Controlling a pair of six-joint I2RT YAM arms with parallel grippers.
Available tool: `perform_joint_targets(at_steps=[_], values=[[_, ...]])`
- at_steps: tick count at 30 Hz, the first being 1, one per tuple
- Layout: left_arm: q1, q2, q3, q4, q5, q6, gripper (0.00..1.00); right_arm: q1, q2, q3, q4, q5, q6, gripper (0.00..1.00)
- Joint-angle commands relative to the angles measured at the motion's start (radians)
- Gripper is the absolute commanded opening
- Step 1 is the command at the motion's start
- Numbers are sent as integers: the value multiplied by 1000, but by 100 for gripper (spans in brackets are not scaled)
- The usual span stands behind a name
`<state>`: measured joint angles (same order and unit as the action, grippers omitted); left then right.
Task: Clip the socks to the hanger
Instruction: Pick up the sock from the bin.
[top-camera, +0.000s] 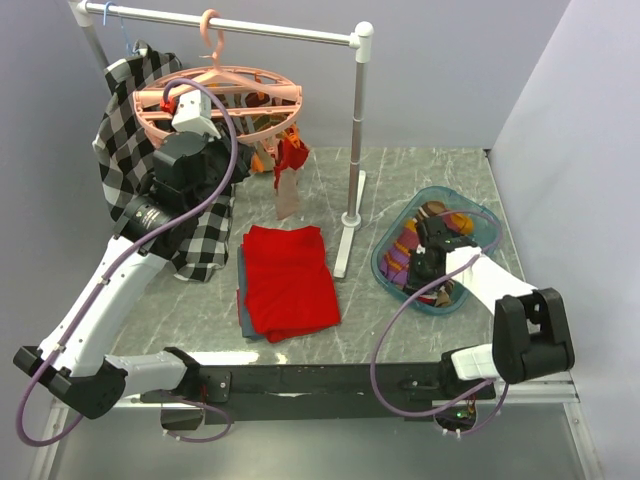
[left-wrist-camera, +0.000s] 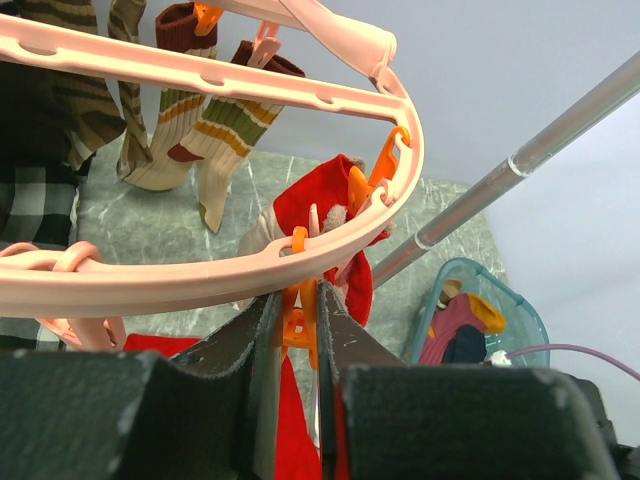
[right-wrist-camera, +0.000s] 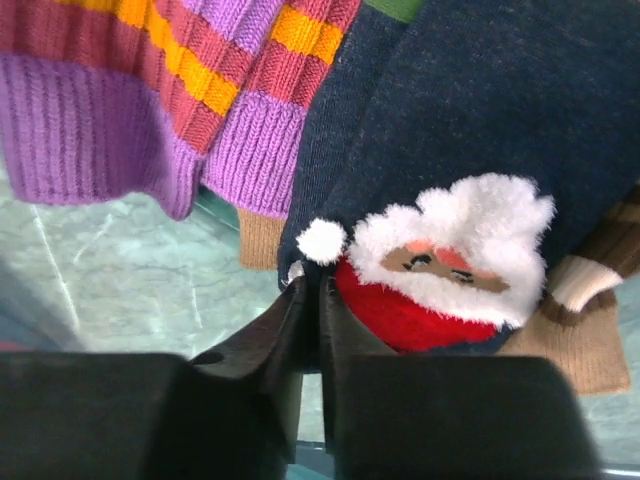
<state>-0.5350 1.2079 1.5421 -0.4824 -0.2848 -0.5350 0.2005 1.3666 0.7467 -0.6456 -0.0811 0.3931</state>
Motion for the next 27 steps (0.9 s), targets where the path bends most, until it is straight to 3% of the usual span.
perform_joint_targets(at_steps=[1,7,14,15,16,18,21,27], values=[[7,-22,16,45,12,23,16,-6,-87,71,-14,-9,24,4],[6,-19,21,44,9,21,16,-18,-144,189,24,-89,79,0],[6,-18,23,39,12,20,16,-44,7,258,217,-132,158,1],[6,-16,23,39,15,17,16,-46,25,264,240,-128,161,6],[7,-15,23,41,18,17,16,-47,40,273,263,-117,152,22],[7,-11,21,42,22,12,16,-44,60,292,287,-100,113,32],[6,-7,24,44,27,10,16,-35,36,315,241,-43,-2,40],[6,2,26,51,30,9,16,-3,-58,237,149,55,-105,40]])
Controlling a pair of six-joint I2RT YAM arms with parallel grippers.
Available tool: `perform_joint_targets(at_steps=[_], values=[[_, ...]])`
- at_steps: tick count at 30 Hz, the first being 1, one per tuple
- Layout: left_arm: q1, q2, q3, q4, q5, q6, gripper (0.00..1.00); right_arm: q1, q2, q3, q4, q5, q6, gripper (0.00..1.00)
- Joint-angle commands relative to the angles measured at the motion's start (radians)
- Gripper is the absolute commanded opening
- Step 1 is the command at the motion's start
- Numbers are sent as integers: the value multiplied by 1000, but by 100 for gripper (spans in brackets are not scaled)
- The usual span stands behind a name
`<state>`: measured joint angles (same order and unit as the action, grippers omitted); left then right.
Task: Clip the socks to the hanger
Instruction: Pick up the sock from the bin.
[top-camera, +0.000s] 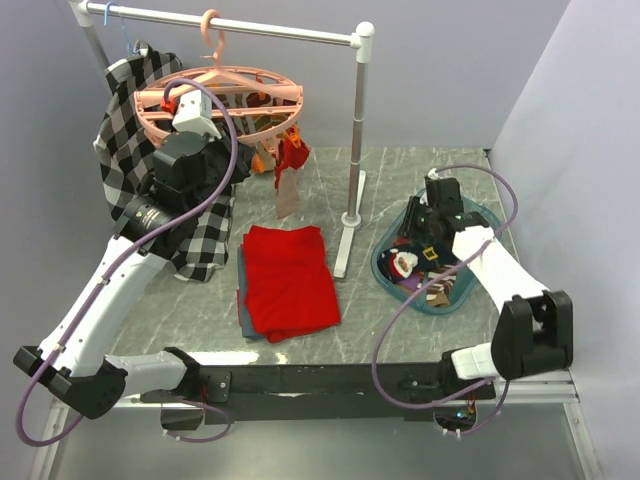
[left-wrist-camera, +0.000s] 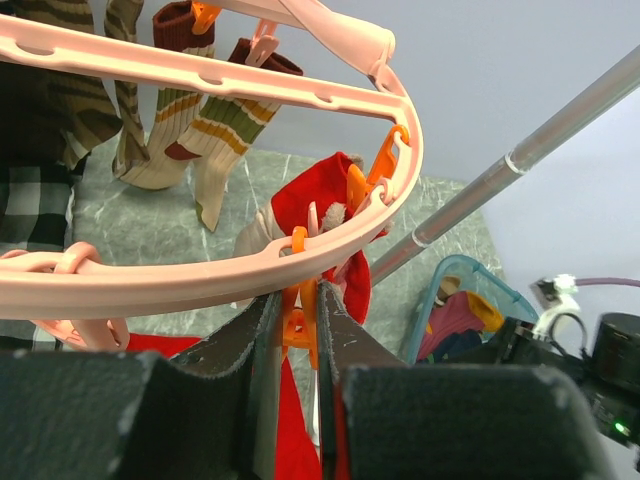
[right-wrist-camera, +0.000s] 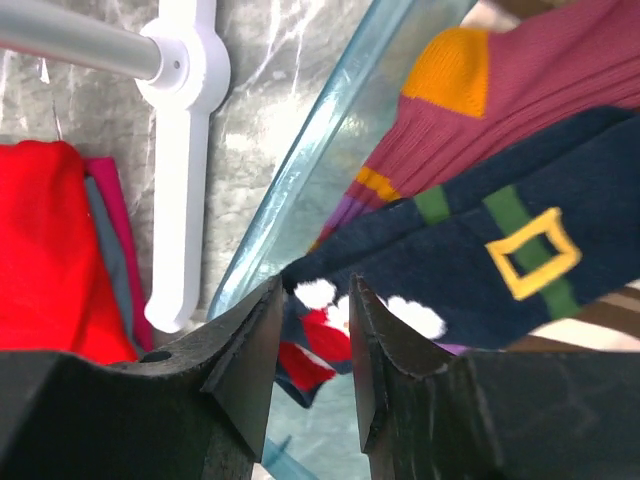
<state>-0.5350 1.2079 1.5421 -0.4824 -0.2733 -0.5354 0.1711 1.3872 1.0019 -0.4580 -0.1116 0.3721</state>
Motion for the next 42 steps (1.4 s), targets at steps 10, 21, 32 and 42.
perform_joint_targets(at_steps=[10,21,32,42], values=[[7,13,29,48,17,17,16,125,4,-112,-6,131,-101,43],[6,19,44,36,8,28,16,122,237,-42,90,115,-134,57],[6,19,56,30,-4,31,16,123,179,-23,33,125,-114,0],[7,13,65,25,-4,38,17,107,-59,58,-108,67,-49,4]])
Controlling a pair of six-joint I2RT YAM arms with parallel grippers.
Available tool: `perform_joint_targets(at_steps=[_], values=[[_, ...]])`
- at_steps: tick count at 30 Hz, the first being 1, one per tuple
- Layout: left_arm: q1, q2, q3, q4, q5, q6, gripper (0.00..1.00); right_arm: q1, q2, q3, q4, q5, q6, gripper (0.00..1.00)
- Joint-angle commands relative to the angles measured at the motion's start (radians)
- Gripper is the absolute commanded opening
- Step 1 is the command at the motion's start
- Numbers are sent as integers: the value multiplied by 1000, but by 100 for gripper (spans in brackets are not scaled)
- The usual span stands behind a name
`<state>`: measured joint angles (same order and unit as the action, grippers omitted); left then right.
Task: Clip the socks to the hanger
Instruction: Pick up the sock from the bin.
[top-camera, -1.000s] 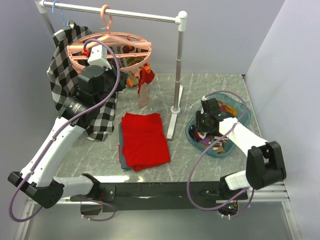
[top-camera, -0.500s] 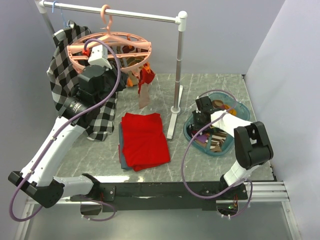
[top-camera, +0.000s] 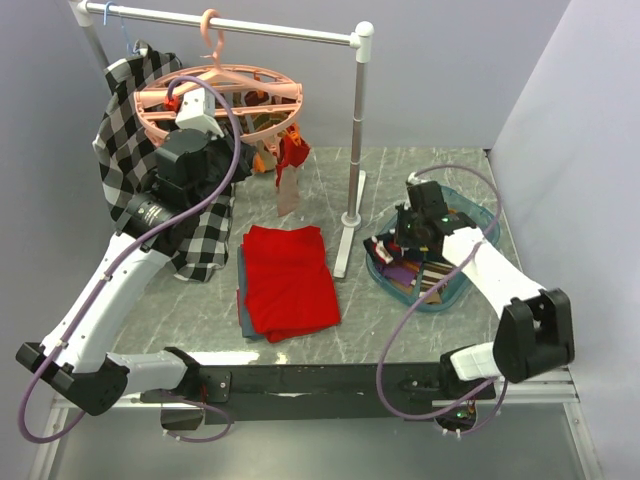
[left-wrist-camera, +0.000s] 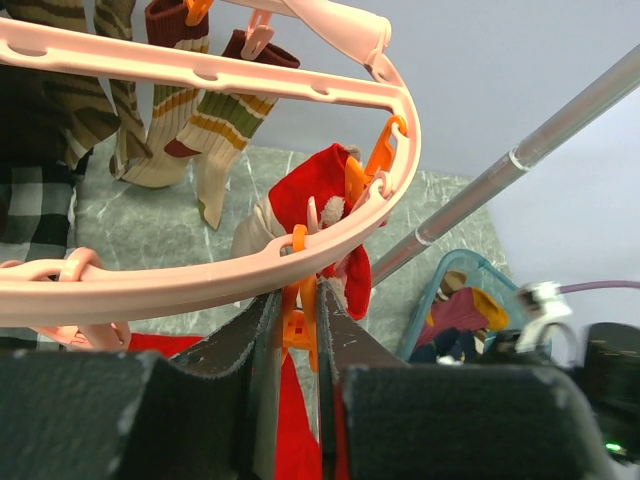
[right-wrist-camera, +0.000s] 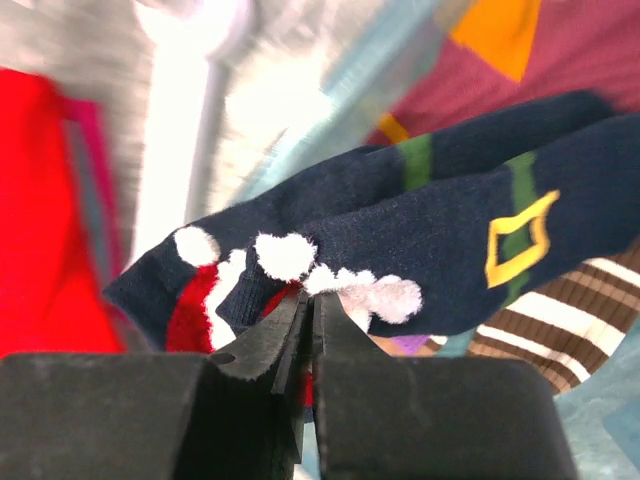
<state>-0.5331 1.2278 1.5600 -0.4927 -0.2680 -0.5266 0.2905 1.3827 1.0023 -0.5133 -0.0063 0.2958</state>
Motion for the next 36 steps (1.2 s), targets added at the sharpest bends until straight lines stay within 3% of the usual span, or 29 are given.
perform_joint_targets(at_steps=[1,3,11,16,20,22,30,36], values=[[4,-8,46,36,-10,30,17,-22,-62,59,-50,-69,32,4],[4,-13,41,39,-8,30,17,-25,-77,55,-41,-95,49,5],[5,-17,29,40,16,25,17,-31,-47,-14,-19,-72,36,24],[5,-17,26,40,24,23,17,-30,-24,-63,39,-92,32,25],[4,-19,21,36,30,20,17,-30,-28,-51,15,-95,25,19],[5,-24,22,37,32,17,17,-31,-74,-38,-4,-86,26,0],[4,-31,14,55,52,10,17,-30,-206,165,-119,-121,52,0],[5,-33,5,66,58,10,17,8,-246,266,-56,-294,140,0]])
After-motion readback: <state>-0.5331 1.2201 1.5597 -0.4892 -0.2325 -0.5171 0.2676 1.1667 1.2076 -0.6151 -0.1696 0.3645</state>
